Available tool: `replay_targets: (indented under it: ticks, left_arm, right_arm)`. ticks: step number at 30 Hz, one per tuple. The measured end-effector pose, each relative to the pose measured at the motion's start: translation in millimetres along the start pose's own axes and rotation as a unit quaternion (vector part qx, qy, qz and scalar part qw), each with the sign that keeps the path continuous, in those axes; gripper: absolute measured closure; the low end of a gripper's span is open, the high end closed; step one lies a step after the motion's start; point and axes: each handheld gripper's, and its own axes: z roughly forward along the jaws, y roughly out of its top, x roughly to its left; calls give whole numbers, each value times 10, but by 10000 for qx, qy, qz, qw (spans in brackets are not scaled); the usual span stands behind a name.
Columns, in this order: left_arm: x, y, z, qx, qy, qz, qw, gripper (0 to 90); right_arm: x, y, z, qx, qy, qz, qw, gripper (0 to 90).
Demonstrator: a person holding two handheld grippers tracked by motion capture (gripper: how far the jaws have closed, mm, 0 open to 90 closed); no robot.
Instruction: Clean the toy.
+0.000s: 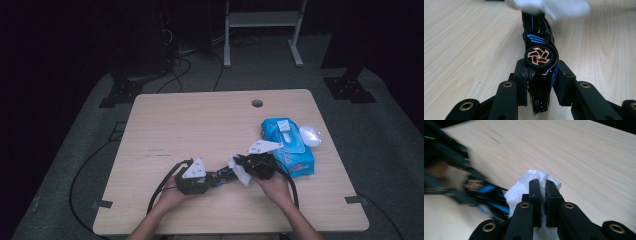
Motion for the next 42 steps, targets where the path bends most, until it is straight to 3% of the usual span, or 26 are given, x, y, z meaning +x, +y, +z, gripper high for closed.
replay_targets:
  ticks: [3, 5, 7, 8, 11, 13, 15, 17, 19, 20, 22, 26, 29, 30, 31, 33, 35, 38, 42]
  left_arm:
    - [13, -13, -15, -6, 6, -40, 10000, 674]
    - [20, -17, -27, 17, 27, -33, 10000, 674]
    - [12, -18, -26, 3, 38, -53, 10000, 675]
    - [13, -21, -26, -4, 39, -52, 10000, 674]
    - [20, -28, -23, -45, 11, -107, 9999, 674]
    - [26, -28, -29, -22, 22, -84, 10000, 674]
    - [31, -39, -46, -19, 42, -98, 9999, 674]
    - [31, -51, -61, -16, 51, -103, 9999, 674]
    - [32, -48, -66, 4, 53, -69, 10000, 674]
    - [36, -46, -65, 8, 63, -70, 10000, 674]
    - [43, -48, -65, 10, 70, -105, 9999, 674]
    - [50, -56, -69, -9, 95, -106, 9999, 674]
    - [61, -69, -88, 2, 130, -113, 9999, 674]
    - [57, -75, -91, -18, 139, -149, 9998, 674]
    - [55, -77, -93, -17, 146, -147, 9998, 675]
    - [53, -79, -91, -33, 149, -147, 9998, 675]
    - [66, -75, -84, -41, 134, -133, 9998, 675]
    - [62, -71, -68, -63, 138, -148, 9998, 675]
    - [58, -65, -73, -24, 155, -97, 9998, 675]
  right_arm:
    - [98, 11, 75, 49, 85, -159, 9998, 851]
    - [43, 21, 54, 91, 40, -56, 9999, 851]
    - [-71, 2, -20, 188, -394, -54, 9990, 851]
    - [-154, -23, -62, 208, -490, 77, 9985, 851]
    - [-261, -82, -93, 94, -272, 448, 9986, 851]
    - [-195, -76, -58, 15, -103, 342, 9994, 850]
    - [-138, -50, -33, 38, -99, 206, 9997, 850]
    - [-172, -51, -37, 66, -71, 243, 9997, 850]
    - [-238, -71, -66, 196, -308, 243, 9990, 850]
    - [-280, -89, -93, 238, -383, 307, 9985, 850]
    - [-335, -114, -159, 96, -285, 506, 9983, 851]
    - [-230, -73, -154, -90, 72, 403, 9991, 849]
    - [-144, -69, -73, 45, 232, 126, 9996, 846]
    - [-179, -81, -76, 38, 216, 179, 9996, 847]
    - [-245, -90, -103, 51, 103, 318, 9994, 848]
    - [-323, -108, -133, 127, -175, 369, 9991, 848]
    - [-368, -124, -163, -11, -51, 582, 9983, 849]
    - [-226, -30, -98, -61, 138, 375, 9992, 849]
    - [59, 114, 121, 189, 354, -108, 9991, 851]
